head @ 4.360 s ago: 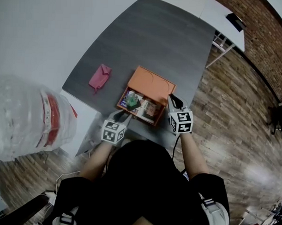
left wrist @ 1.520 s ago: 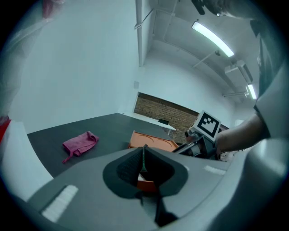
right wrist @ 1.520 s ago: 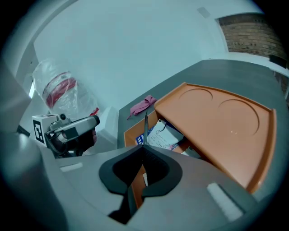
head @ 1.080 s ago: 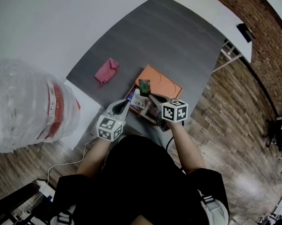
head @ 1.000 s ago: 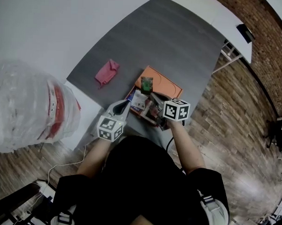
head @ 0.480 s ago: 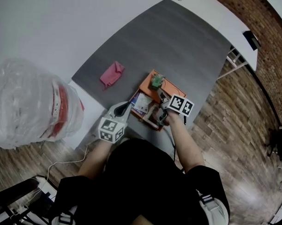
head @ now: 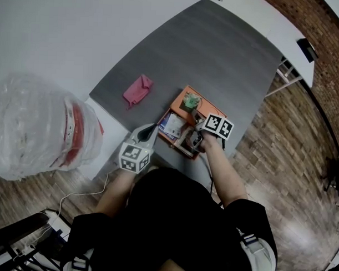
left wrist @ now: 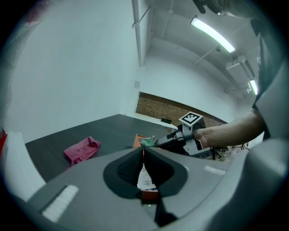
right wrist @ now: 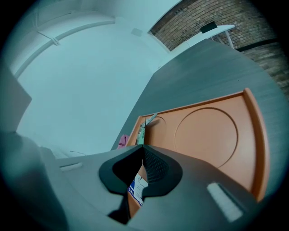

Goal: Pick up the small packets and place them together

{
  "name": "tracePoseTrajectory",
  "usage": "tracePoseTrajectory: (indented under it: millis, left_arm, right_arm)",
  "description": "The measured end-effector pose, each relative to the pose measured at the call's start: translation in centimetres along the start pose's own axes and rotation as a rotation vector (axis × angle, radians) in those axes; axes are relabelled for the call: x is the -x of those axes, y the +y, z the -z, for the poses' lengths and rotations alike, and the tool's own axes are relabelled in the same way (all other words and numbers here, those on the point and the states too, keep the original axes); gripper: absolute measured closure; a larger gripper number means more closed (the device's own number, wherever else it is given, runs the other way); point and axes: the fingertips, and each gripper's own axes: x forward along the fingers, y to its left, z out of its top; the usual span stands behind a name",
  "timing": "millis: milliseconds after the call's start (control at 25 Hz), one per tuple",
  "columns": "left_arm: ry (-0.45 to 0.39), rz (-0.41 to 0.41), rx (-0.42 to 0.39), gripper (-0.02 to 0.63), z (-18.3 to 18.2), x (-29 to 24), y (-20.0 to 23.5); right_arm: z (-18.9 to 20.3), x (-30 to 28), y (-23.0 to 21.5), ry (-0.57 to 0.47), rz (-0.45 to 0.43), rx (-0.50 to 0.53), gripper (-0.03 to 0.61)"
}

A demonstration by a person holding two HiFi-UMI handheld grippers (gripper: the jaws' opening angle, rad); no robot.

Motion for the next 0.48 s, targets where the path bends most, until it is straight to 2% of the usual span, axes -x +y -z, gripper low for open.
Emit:
tracePoseTrajectory:
  millis: [80, 200, 360, 480]
  left_arm:
    - [0.004, 0.005, -0.001, 0.604, 0.1, -0.2, -0.2]
    - [0.009, 0.018, -0.003, 0.604, 0.3, -0.5, -0.5]
    - [0.011, 0.033, -0.01, 0.604, 0.2, -0.9, -0.9]
    - [0.011, 0.042, -0.016, 0.604, 0.2, -1.1, -1.0]
  right_arm:
    - [0.2, 0.0, 0.2, 0.013, -0.004, 0.023, 0.559]
    - [0.4, 0.1, 0.6, 0.023, -0.005, 0.066, 0.483]
    - [1.0, 0.4, 0.7, 0.057, 0.029, 0.142, 0.45]
    - [1.7, 0.6, 0.9, 0.105, 0.07, 0.26, 0.393]
